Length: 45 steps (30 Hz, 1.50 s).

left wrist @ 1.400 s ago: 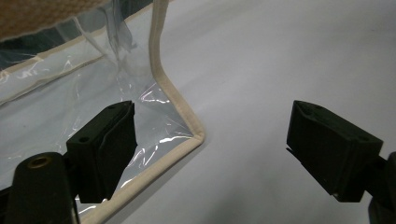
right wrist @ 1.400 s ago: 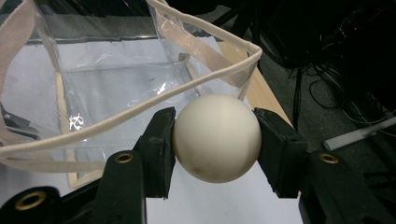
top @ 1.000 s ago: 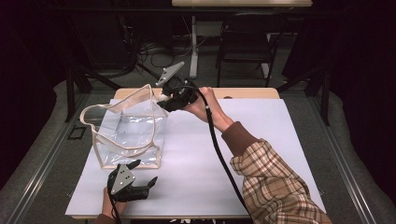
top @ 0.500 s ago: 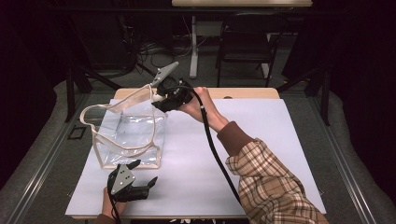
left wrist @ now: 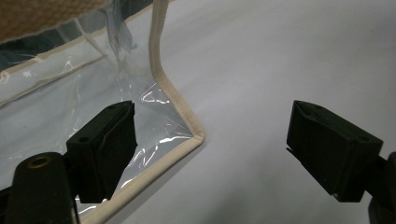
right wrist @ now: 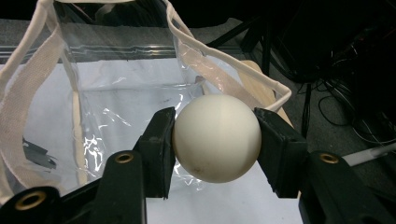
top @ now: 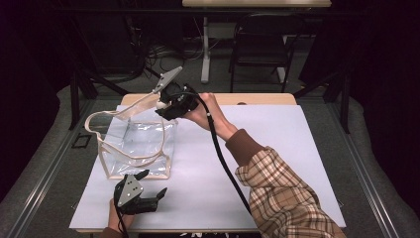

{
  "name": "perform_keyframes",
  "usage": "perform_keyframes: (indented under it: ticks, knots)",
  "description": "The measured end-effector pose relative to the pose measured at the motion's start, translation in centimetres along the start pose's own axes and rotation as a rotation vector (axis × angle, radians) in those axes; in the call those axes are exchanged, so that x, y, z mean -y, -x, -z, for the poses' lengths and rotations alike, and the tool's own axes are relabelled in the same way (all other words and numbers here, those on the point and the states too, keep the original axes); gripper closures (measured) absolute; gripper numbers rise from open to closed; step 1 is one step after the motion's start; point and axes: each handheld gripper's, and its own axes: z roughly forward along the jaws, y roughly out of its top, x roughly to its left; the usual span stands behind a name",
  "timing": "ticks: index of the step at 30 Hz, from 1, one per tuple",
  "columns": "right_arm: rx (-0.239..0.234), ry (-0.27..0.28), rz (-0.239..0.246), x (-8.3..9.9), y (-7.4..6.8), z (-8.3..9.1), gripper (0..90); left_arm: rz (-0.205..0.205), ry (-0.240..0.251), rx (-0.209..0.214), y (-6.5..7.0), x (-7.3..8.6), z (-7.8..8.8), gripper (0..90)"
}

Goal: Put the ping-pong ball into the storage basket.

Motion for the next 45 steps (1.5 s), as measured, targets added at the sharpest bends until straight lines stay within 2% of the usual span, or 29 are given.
perform_keyframes:
  ticks: [19,45]
  knots:
    - [-0.014,0.005,0.009,-1.1,-0.8,-1.0,50.6,0.000,0.001,0.001,0.0,0.0,0.0,16.1]
    - [-0.028,-0.008,0.012,-1.3,-1.1,-3.0,50.6,-0.002,0.001,0.000,-0.1,0.0,0.0,16.1]
